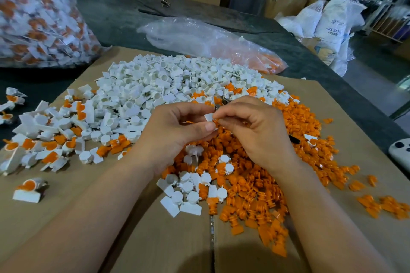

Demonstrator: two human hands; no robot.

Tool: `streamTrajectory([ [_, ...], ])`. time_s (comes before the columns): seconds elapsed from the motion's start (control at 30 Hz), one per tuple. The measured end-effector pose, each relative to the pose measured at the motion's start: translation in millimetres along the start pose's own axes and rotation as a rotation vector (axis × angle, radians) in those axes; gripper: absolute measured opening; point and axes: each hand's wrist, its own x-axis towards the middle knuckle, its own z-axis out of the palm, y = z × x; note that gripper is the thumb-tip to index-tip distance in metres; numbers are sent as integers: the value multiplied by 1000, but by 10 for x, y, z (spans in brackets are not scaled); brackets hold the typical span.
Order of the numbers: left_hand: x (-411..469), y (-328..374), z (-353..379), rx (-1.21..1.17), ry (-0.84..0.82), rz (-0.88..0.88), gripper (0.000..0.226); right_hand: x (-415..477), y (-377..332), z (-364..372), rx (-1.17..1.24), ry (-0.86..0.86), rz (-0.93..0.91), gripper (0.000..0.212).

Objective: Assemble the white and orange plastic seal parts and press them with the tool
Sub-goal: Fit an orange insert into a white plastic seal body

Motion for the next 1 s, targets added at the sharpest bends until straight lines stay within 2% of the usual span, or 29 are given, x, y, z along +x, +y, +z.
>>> streamTrajectory([
  [0.1,5,-13,5,-58,-9,-28,34,2,10,2,-36,20,-68,15],
  [0.3,-5,8,7,-140,-14,-79,25,-1,13,8,-81,69,-176,13],
  [0.43,4,-9,0,-137,-1,-69,33,-4,24,8,-73,58,-193,13],
  [0.53,8,-21,-5,-87,13,-62,41,-8,14,11,-9,32,-121,16],
  [0.67,-23,11,22,32,48,13,37,-9,-33,5,174,5,66,24],
  [0.8,-31,0,22,130,107,90,28,-9,-77,15,305,-4,176,27],
  [1.0,-32,5,13,206,181,119,33,-11,-86,39,329,-24,219,27],
])
